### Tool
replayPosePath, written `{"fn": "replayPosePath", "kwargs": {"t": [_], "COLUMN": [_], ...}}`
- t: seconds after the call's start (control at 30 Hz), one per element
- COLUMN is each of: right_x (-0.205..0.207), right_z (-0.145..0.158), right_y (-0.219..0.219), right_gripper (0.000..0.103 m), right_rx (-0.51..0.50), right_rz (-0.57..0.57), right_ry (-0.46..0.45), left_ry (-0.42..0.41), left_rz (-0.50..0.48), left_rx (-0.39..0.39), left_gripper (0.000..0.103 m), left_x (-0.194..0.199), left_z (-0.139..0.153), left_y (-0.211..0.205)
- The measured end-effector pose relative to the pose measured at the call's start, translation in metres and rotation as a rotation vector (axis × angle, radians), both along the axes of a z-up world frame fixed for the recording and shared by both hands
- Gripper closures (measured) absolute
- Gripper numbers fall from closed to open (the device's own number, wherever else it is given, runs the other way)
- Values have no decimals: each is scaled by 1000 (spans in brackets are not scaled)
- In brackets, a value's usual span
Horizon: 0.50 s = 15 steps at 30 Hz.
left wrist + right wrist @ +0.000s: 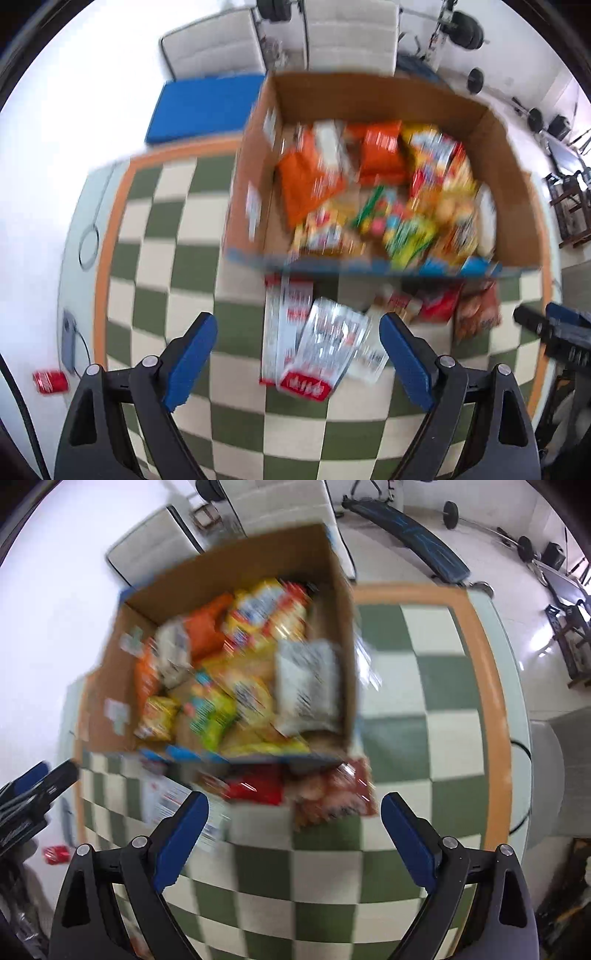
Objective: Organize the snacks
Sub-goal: 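Lower both open tools back toward the packets beside the box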
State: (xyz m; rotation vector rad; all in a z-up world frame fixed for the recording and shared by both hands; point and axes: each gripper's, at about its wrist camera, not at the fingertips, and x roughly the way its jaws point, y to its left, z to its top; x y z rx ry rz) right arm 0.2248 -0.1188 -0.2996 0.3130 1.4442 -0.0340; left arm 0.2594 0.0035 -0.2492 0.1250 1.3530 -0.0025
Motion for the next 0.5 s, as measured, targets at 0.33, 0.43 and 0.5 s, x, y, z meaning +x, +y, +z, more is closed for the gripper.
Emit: {"fn": "replayPosePath", "kwargs": {"t": [0.33, 0.43, 0.5], "right_x": [0, 2, 2], "right_z": [-100, -118, -124], "right_y": [-1, 9, 12], "right_gripper": [6, 6, 5], "right_rx": [-53, -86, -128], "right_rz": [74, 98, 97], "right_ry": [73, 102, 100], "left_ry": [195, 210, 232], "left_rz": [30, -5, -44], "left_rx": [-6, 14, 39], "left_gripper": [13, 13, 13], "left_x": [-22, -20, -16], "left_z": [-97, -111, -122], "left_y": [14, 10, 4]}}
